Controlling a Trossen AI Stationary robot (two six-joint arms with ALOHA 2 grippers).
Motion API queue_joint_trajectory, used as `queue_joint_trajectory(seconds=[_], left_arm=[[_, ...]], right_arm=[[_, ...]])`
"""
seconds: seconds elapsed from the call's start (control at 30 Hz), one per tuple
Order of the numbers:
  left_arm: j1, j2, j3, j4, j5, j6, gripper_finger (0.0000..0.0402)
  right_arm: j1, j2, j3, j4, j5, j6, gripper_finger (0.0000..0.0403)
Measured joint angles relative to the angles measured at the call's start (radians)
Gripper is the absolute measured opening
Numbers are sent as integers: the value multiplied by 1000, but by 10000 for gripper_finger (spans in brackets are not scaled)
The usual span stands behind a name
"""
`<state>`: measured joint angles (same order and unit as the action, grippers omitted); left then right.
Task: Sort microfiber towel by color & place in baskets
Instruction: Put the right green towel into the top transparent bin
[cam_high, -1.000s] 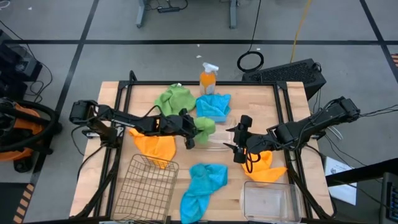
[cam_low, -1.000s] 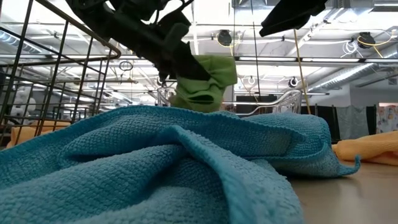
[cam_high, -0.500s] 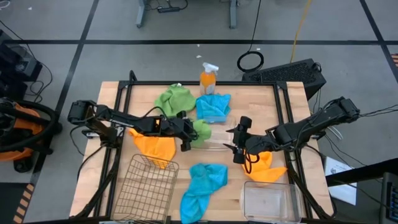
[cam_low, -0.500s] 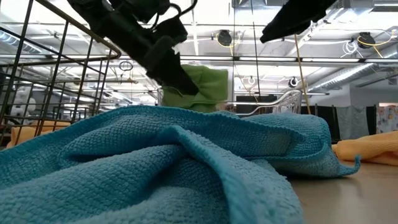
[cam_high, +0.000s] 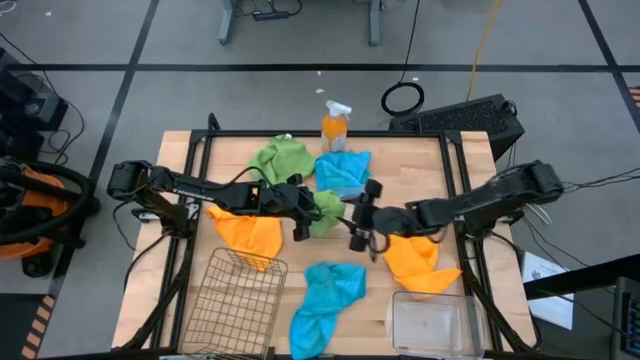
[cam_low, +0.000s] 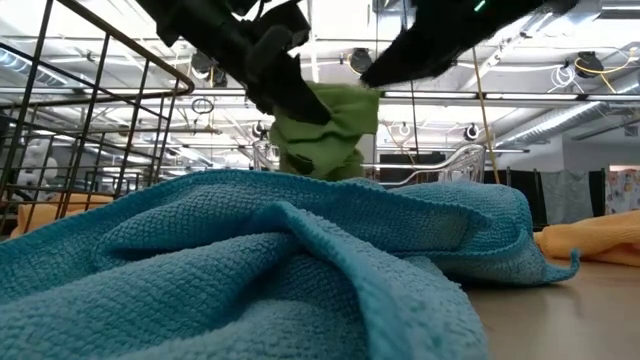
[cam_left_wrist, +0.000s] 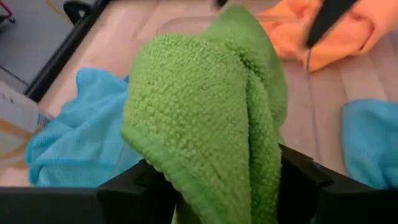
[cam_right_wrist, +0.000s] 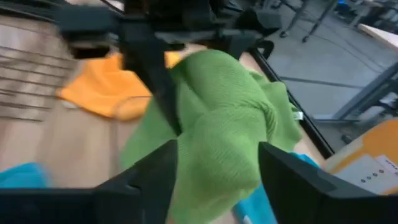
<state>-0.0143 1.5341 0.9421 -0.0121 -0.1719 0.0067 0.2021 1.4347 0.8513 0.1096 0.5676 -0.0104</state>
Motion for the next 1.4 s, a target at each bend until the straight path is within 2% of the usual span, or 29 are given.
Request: queue_joint_trajectory(seconds=[0.13, 0.33, 0.4, 0.53, 0.7, 0.87, 0.93, 1.13, 1.4], left_arm=[[-1, 0, 0, -30, 0, 0, 209], [-1, -16, 0, -100, 3, 3, 209], [-1, -36, 0, -120, 3, 3, 209], [-1, -100, 0, -177, 3, 2, 209], [-1, -179, 0, -172, 1, 1, 209], [-1, -176, 0, -81, -14, 8, 209], [-1, -145, 1, -32, -14, 11, 209], [-1, -40, 0, -24, -1, 27, 209], [5, 46, -1, -64, -2, 35, 209]], right_arm=[[-68, 106, 0, 123, -96, -42, 133], [-142, 167, 4, 98, -216, -4, 25], [-157, 170, 5, 74, -257, 14, 8], [-169, 171, 5, 24, -315, 62, 14], [-169, 171, 6, 8, -345, 78, 5], [-169, 183, 6, 45, -359, 81, 5], [-168, 195, 6, 65, -328, 97, 14], [-169, 208, 6, 41, -309, 118, 83], [-154, 106, 7, -70, -308, 123, 180]])
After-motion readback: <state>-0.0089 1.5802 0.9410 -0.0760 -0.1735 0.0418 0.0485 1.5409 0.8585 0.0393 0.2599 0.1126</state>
